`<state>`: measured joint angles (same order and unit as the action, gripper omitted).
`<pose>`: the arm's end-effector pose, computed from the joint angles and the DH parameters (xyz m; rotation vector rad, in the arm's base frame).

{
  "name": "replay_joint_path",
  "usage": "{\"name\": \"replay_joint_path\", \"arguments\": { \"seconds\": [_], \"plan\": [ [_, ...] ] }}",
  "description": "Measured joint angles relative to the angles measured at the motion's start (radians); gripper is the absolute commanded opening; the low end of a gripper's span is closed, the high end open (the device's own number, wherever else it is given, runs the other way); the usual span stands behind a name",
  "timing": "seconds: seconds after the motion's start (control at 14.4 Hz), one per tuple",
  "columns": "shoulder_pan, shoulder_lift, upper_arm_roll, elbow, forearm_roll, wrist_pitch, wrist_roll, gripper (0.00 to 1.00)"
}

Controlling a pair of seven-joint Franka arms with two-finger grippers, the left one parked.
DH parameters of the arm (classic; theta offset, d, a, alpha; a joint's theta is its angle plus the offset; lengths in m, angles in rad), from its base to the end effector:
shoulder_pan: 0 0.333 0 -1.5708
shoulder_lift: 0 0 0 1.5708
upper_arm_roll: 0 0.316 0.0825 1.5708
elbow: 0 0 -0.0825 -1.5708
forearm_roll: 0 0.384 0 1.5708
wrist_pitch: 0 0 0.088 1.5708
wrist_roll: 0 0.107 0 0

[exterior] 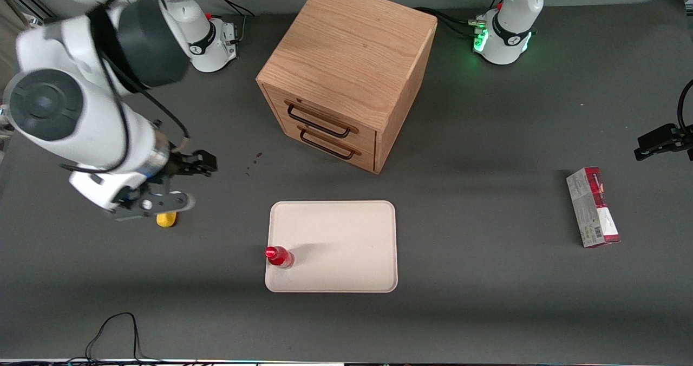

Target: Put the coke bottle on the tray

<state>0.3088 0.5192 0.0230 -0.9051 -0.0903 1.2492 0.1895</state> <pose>0.6333 0.2007 0.5838 3.0090 0.1796 -0.2260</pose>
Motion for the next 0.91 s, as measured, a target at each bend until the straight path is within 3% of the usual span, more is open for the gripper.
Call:
{"name": "replay_joint_path", "arguments": {
  "seconds": [0.35,0.56,0.91],
  "plan": [
    [-0.108,-0.234,-0.019,-0.257,0.045,0.027,-0.002,1.00],
    [-0.146,-0.361,-0.057,-0.432,0.059,0.140,-0.043,1.00],
    [-0.173,-0.463,-0.127,-0.621,0.059,0.258,-0.099,1.00]
  ]
}}
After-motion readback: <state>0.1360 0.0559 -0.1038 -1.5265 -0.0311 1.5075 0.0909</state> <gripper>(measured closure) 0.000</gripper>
